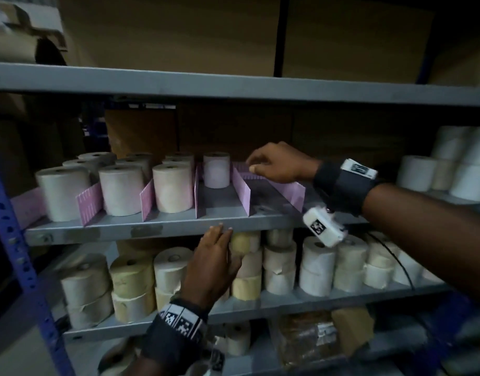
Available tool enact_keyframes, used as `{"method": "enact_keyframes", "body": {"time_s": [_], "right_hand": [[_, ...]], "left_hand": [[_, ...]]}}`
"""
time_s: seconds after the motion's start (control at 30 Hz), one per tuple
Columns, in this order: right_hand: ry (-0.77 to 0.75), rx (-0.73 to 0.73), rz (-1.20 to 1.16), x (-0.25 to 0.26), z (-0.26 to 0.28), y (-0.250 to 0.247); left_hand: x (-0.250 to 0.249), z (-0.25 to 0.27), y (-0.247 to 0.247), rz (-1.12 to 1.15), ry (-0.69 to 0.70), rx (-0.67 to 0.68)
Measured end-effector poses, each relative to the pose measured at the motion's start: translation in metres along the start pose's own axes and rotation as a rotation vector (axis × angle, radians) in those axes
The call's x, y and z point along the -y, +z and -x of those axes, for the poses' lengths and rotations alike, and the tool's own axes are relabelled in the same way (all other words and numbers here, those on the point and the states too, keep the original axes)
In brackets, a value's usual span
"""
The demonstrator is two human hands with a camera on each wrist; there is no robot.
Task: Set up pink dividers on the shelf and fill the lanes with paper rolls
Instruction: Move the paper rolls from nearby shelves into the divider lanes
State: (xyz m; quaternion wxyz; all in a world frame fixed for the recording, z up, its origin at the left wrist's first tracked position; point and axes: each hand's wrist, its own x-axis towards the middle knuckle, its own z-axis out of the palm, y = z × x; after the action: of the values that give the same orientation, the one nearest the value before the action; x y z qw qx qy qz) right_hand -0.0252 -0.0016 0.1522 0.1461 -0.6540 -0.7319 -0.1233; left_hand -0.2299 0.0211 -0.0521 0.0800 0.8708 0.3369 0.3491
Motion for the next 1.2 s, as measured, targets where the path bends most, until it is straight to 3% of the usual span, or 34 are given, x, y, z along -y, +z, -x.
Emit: {"method": "enact_keyframes", "body": {"time_s": [0.3,0.47,0.67,0.87,1.2], "right_hand": [[0.186,-0.120,-0.064,-0.012,0.179,-0.014],[0.364,-0.091,-0.097,-0.054,0.258,-0.013],[0.479,-0.163,-0.066,-0.132,0.327,-0.022],[0.597,-0.217,-0.094,-0.232,0.351,-0.034],[0.684,-0.235,-0.077,-0.370,0.315,-0.048]], "left_hand": [[-0.082,0.063,0.004,0.327,0.057,0.071],[-0.143,0.048,0.026,0.433,0.160,0.122],[-0.216,0.004,0.076,0.504,0.267,0.148],[-0.287,-0.070,0.128,0.512,0.350,0.178],[-0.361,-0.236,0.167,0.131,0.387,0.380]]}}
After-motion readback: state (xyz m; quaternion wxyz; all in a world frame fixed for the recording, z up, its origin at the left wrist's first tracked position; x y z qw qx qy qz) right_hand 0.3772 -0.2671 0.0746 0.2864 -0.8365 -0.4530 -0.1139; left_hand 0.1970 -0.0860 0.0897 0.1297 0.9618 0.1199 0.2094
